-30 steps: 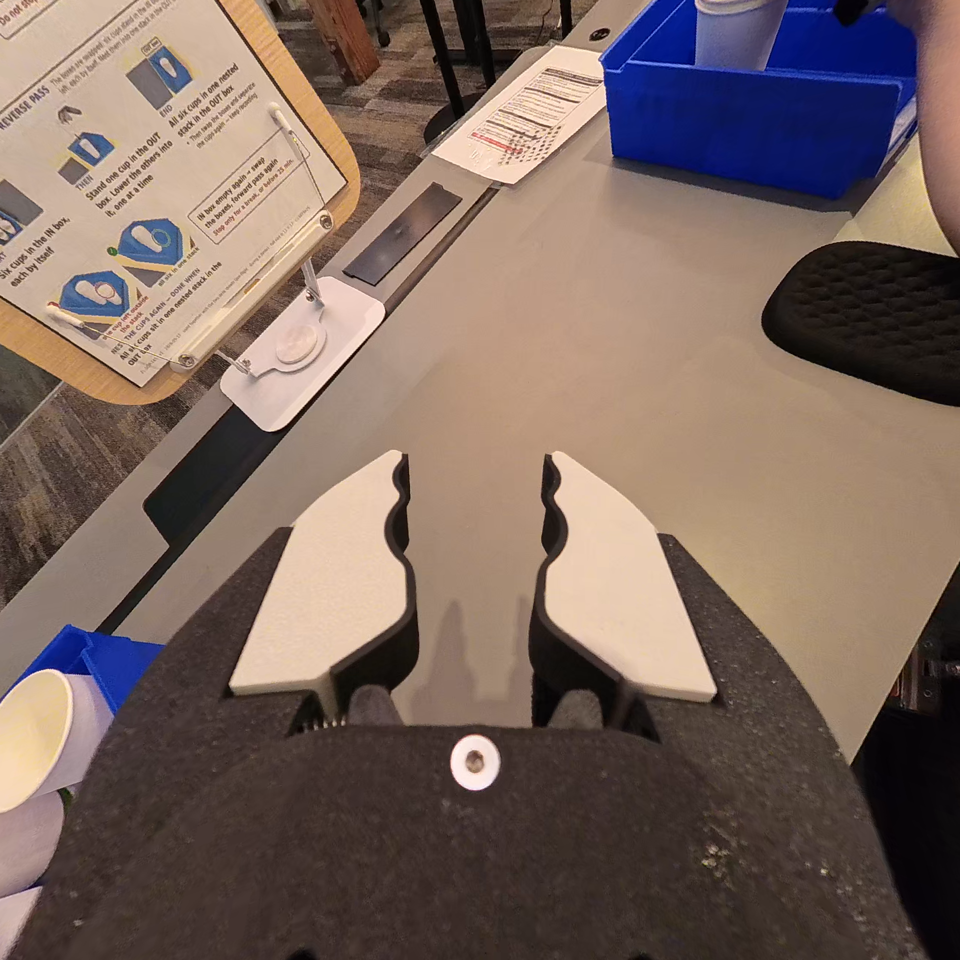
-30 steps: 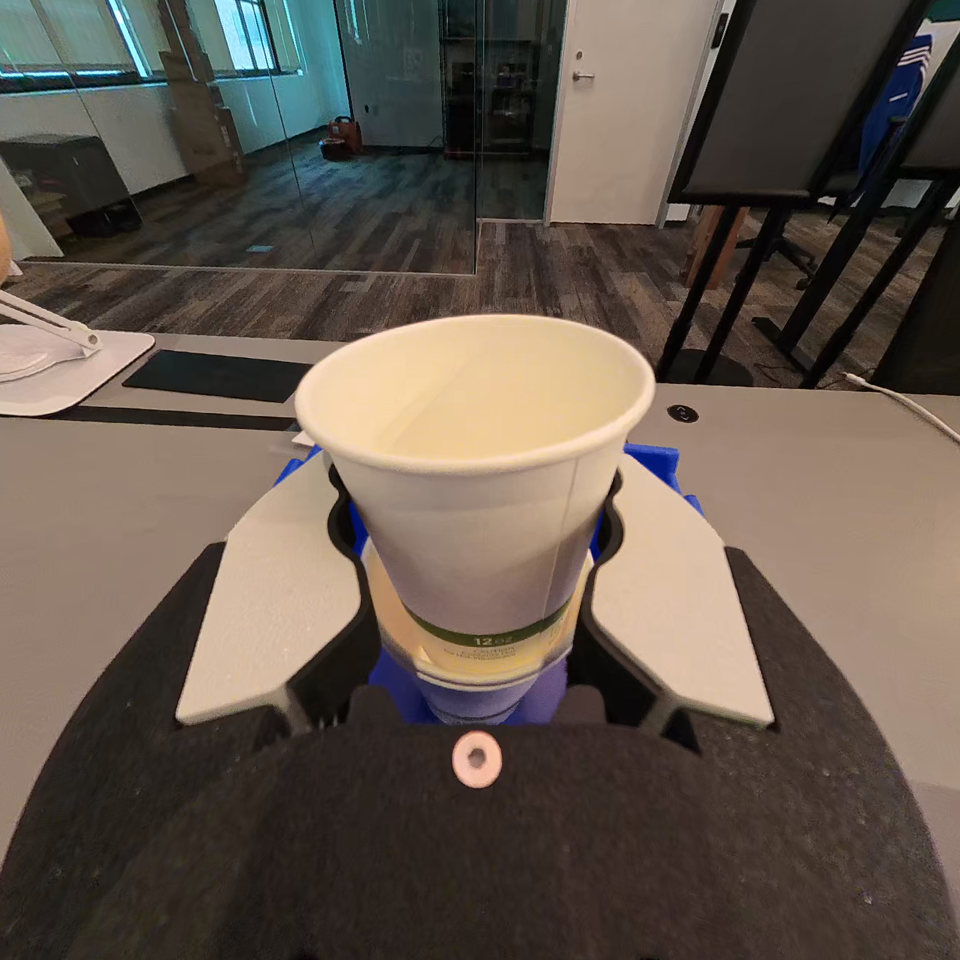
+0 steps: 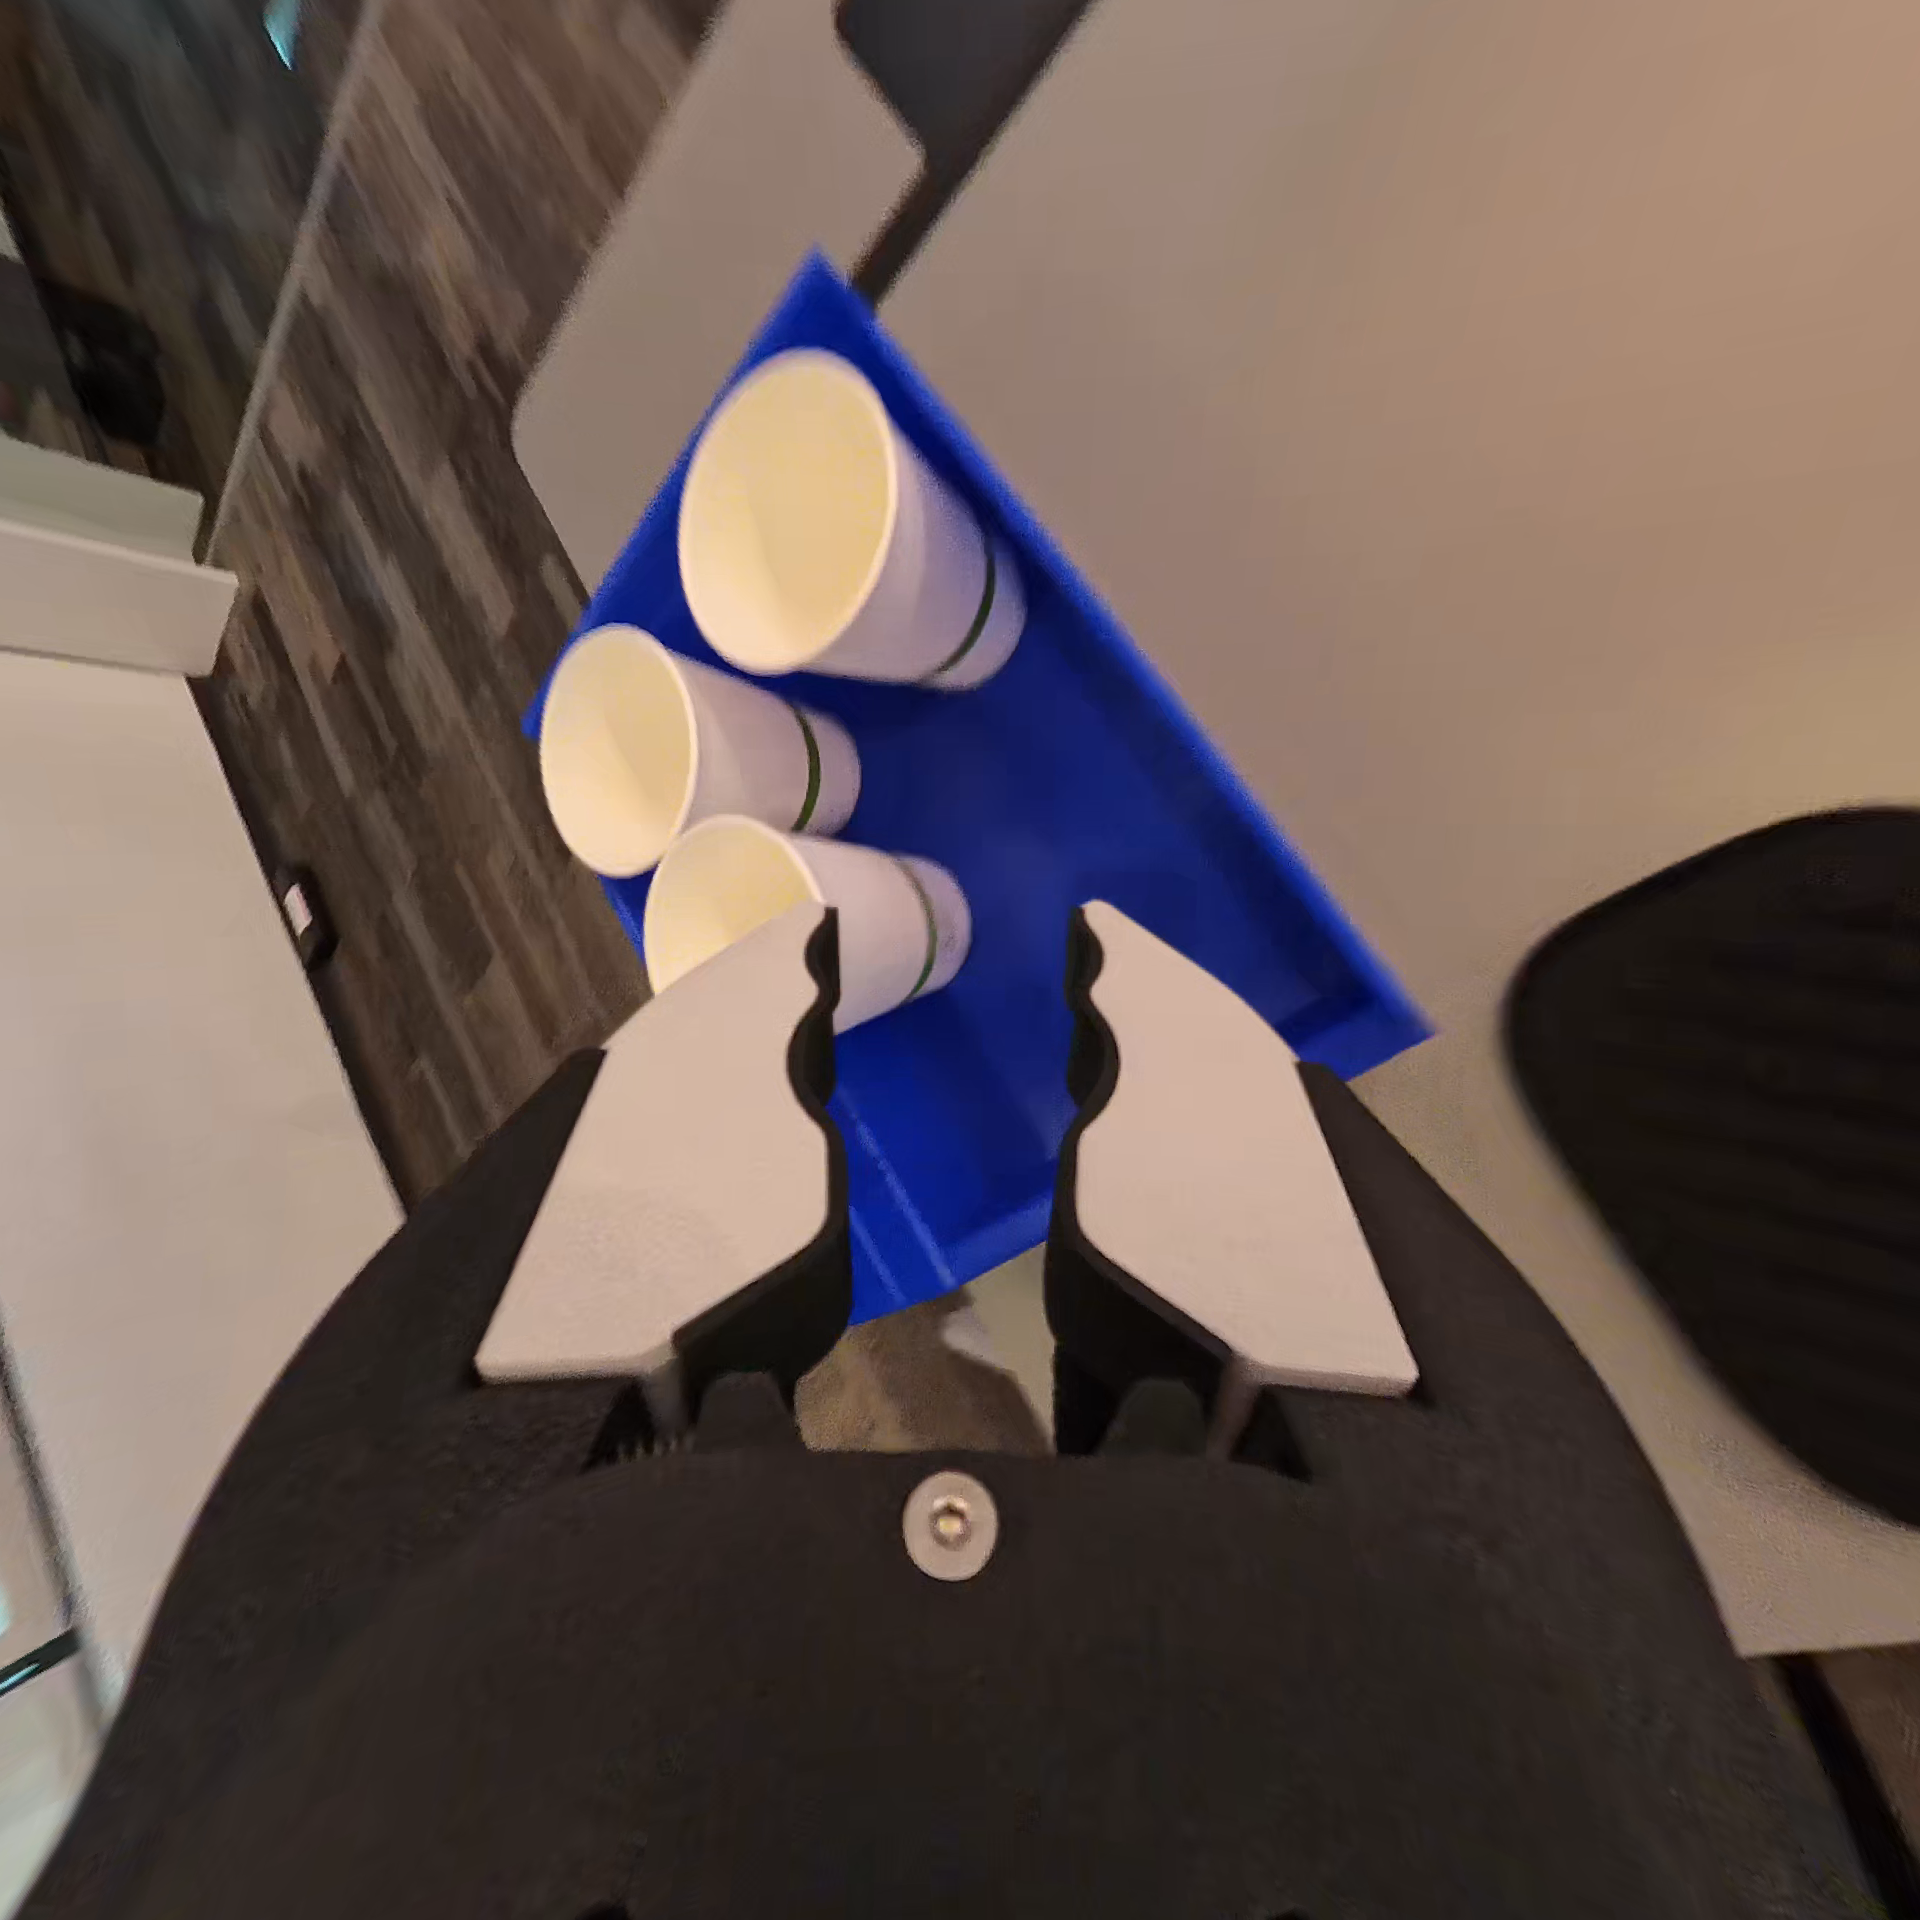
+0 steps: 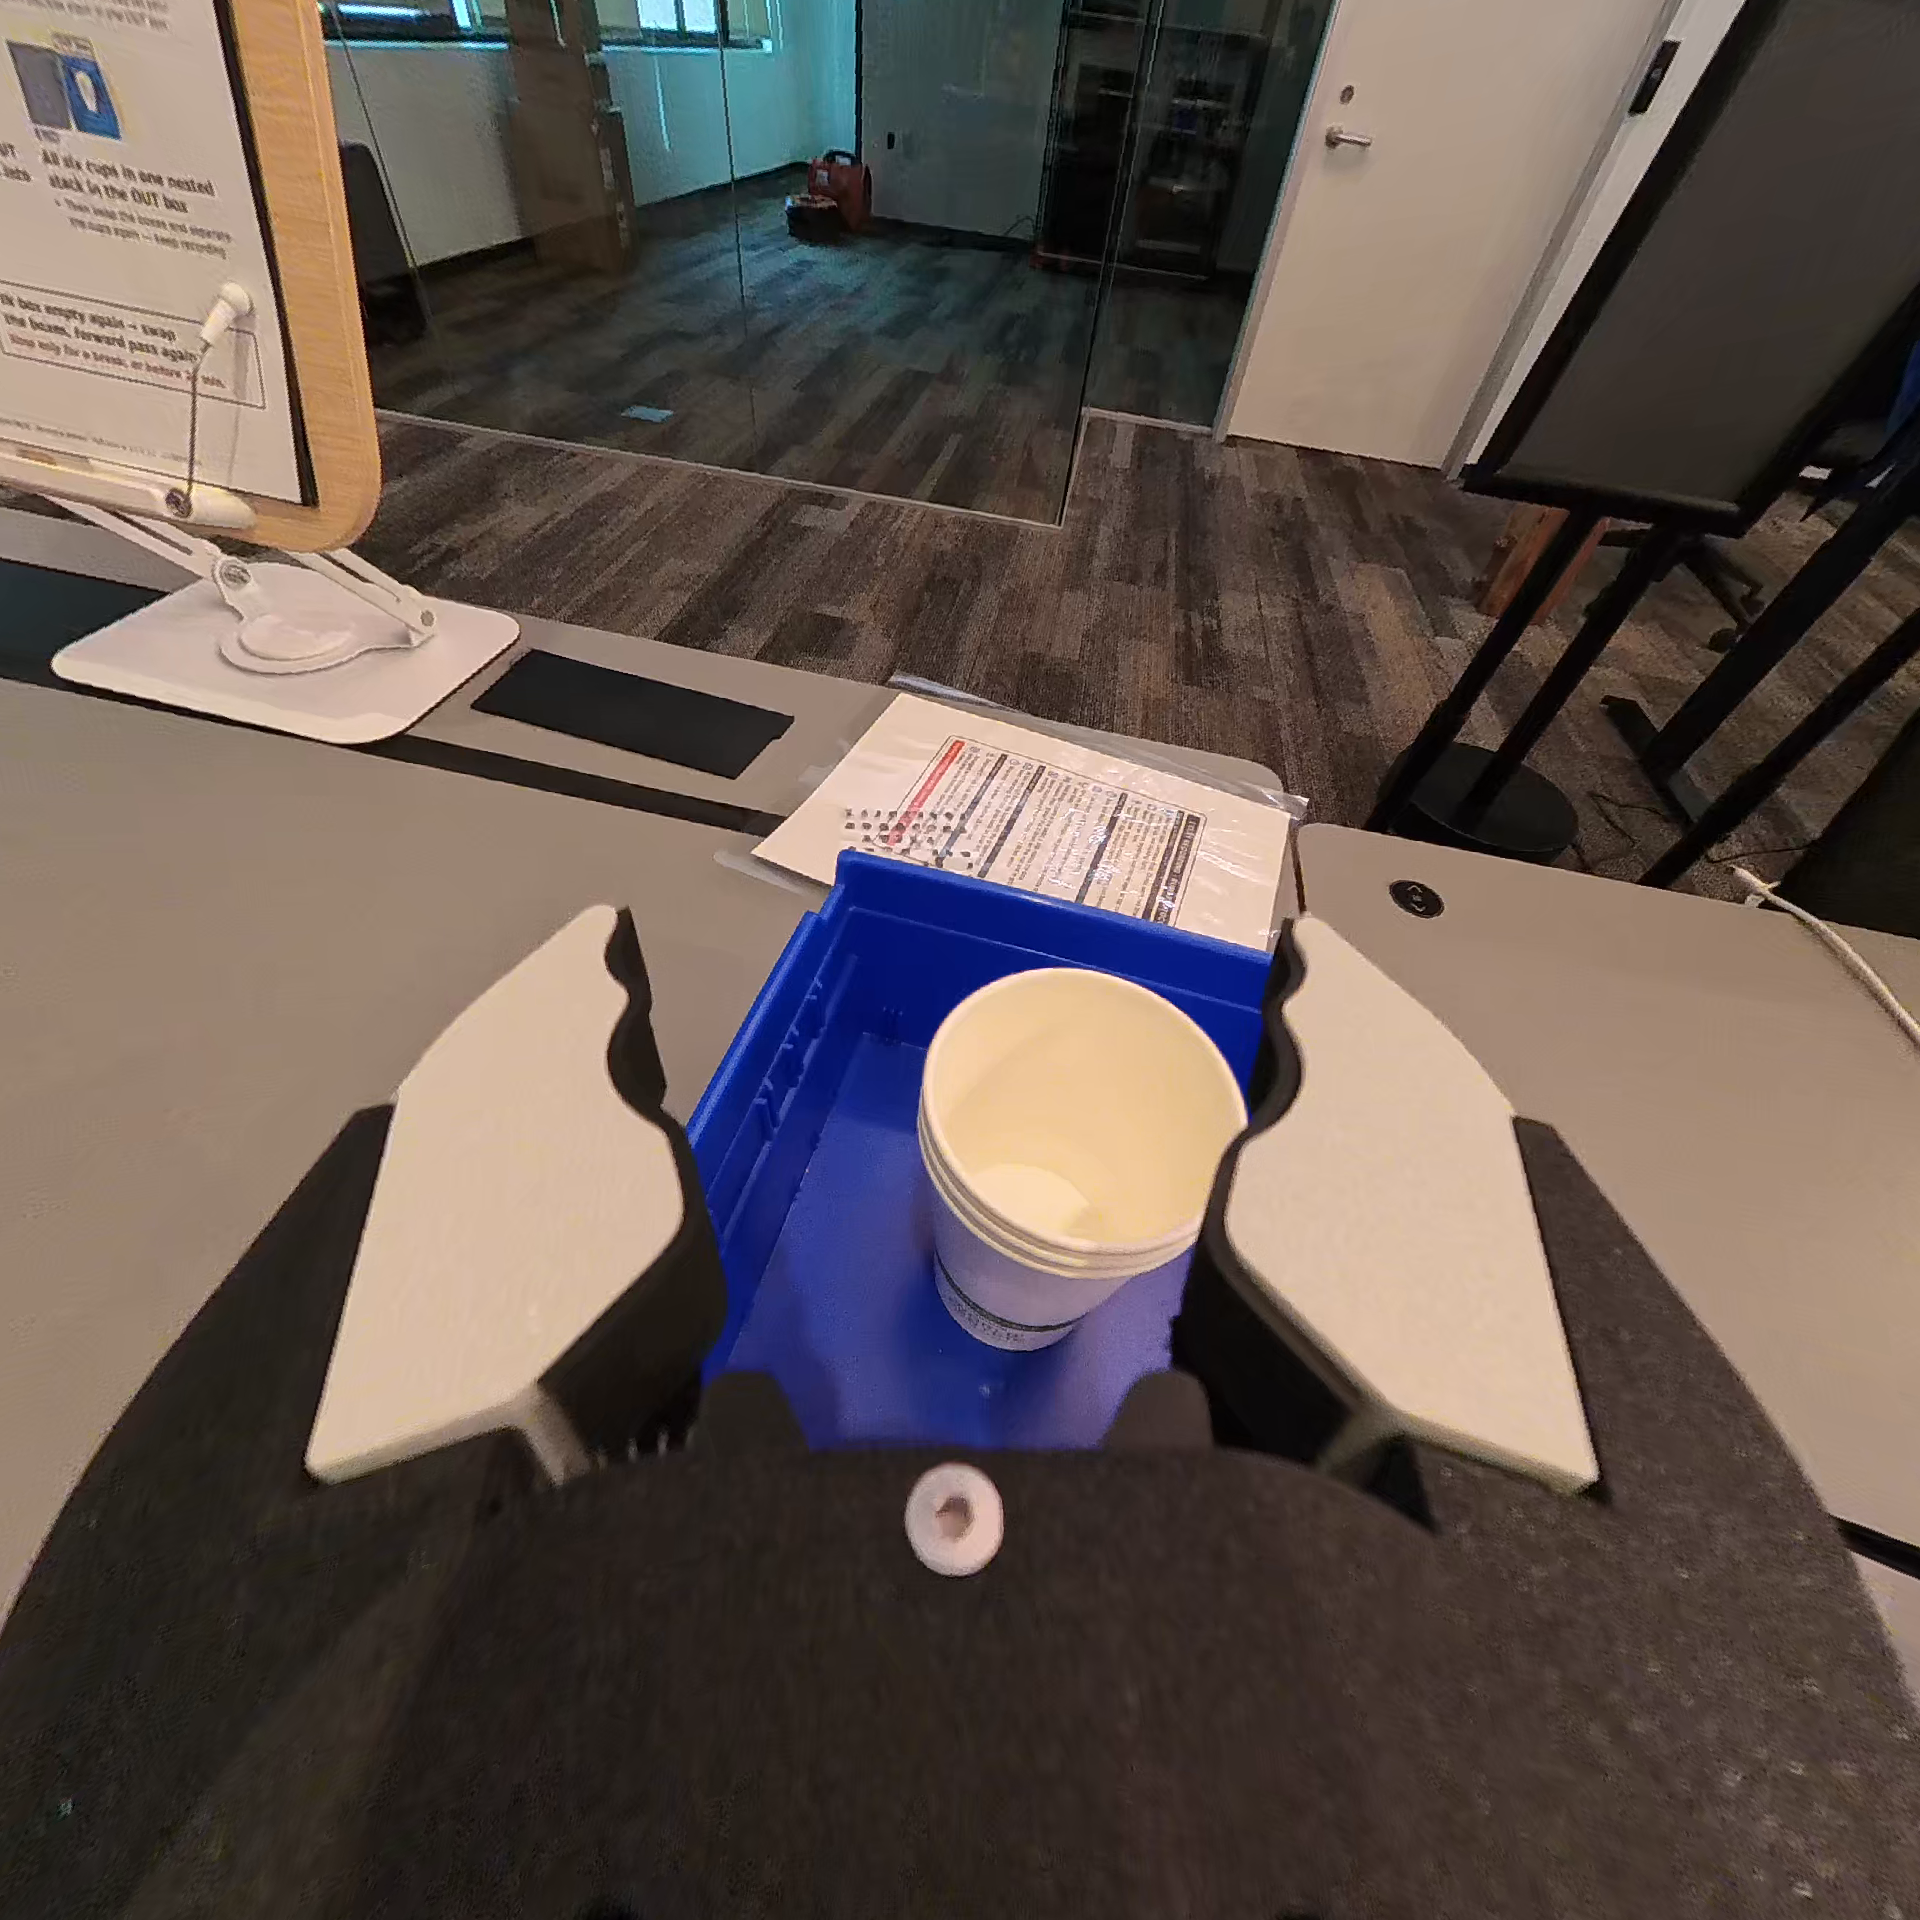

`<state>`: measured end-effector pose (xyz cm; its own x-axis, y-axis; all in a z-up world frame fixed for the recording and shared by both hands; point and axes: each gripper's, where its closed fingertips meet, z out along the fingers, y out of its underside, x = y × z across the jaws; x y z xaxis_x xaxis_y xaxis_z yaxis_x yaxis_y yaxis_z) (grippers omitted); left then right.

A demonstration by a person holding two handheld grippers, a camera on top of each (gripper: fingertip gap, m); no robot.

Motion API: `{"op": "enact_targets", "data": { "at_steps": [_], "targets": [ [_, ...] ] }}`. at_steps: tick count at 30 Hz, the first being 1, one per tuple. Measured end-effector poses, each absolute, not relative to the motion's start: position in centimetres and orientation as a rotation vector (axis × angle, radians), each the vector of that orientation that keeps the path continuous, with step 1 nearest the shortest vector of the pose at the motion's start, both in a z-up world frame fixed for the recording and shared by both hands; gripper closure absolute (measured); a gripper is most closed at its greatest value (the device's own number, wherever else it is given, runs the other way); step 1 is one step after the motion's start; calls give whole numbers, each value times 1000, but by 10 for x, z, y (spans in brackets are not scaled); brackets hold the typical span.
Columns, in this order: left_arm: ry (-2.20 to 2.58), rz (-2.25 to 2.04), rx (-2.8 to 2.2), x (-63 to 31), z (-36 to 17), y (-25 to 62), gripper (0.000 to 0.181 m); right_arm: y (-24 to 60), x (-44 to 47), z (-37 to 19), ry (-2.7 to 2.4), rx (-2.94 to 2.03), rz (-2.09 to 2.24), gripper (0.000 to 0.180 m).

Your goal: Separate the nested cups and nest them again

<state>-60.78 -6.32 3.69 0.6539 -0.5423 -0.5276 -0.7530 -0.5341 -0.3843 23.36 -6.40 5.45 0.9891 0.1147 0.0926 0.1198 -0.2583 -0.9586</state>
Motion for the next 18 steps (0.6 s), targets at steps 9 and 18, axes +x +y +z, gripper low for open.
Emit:
{"op": "enact_targets", "data": {
  "at_steps": [9,18],
  "targets": [
    [1003,655,-2532,-679,-40,-20,143,-59,227,57,-200,-1838,-62,69],
    [887,600,-2711,-702,-71,-18,162,-49,213,54,-271,-1869,-106,70]
  ]
}}
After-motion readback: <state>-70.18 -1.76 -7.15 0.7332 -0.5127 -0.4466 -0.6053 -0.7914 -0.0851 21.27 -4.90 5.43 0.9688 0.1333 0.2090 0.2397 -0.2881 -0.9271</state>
